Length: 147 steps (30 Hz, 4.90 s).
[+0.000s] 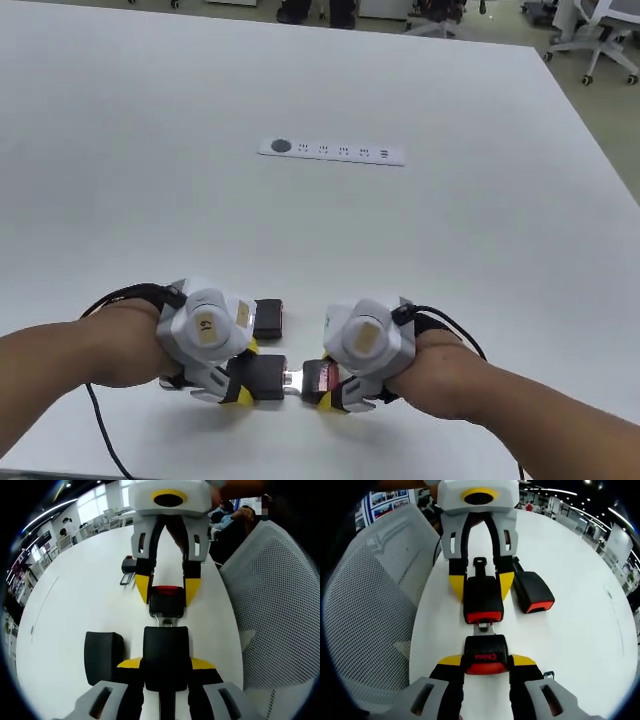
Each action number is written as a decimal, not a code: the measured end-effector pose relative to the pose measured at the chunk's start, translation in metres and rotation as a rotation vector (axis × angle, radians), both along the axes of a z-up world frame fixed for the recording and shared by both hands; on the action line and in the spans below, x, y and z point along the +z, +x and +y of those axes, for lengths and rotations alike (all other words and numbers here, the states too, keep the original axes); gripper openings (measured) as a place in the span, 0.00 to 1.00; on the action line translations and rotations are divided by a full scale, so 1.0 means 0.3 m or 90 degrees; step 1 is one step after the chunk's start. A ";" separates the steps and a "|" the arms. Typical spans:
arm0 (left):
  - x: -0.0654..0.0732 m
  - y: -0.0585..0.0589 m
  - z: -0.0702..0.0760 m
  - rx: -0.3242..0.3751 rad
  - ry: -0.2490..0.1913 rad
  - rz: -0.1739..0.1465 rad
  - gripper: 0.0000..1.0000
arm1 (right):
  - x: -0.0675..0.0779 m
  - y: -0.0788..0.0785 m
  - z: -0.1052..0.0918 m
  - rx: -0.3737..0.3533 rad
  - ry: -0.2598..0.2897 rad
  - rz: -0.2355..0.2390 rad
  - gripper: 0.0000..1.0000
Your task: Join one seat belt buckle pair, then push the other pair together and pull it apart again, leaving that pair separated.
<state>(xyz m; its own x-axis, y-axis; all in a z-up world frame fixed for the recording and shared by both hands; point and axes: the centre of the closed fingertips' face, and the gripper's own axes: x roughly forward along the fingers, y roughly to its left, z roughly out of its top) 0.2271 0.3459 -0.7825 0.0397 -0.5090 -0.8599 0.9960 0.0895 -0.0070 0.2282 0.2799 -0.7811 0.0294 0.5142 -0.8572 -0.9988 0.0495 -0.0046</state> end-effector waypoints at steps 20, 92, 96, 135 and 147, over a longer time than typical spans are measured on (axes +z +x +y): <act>0.005 0.003 -0.009 0.000 0.007 0.001 0.33 | 0.004 0.002 0.039 -0.001 0.003 -0.009 0.30; 0.146 0.091 0.022 0.063 -0.017 -0.056 0.36 | 0.149 0.054 -0.044 -0.036 0.061 -0.037 0.33; 0.151 0.117 0.018 0.072 -0.021 -0.057 0.37 | 0.144 0.096 -0.089 -0.052 0.059 -0.041 0.33; 0.018 0.245 0.069 0.036 0.029 -0.015 0.36 | 0.008 0.243 -0.333 -0.047 -0.020 -0.001 0.33; 0.008 0.245 0.068 0.028 0.037 -0.002 0.33 | -0.001 0.245 -0.326 -0.008 -0.035 0.005 0.32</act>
<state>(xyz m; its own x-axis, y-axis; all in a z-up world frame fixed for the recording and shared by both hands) 0.3007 0.3664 -0.7801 0.0631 -0.4562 -0.8876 0.9911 0.1330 0.0021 0.3017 0.1821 -0.7814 0.0294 0.4665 -0.8840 -0.9981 0.0620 -0.0005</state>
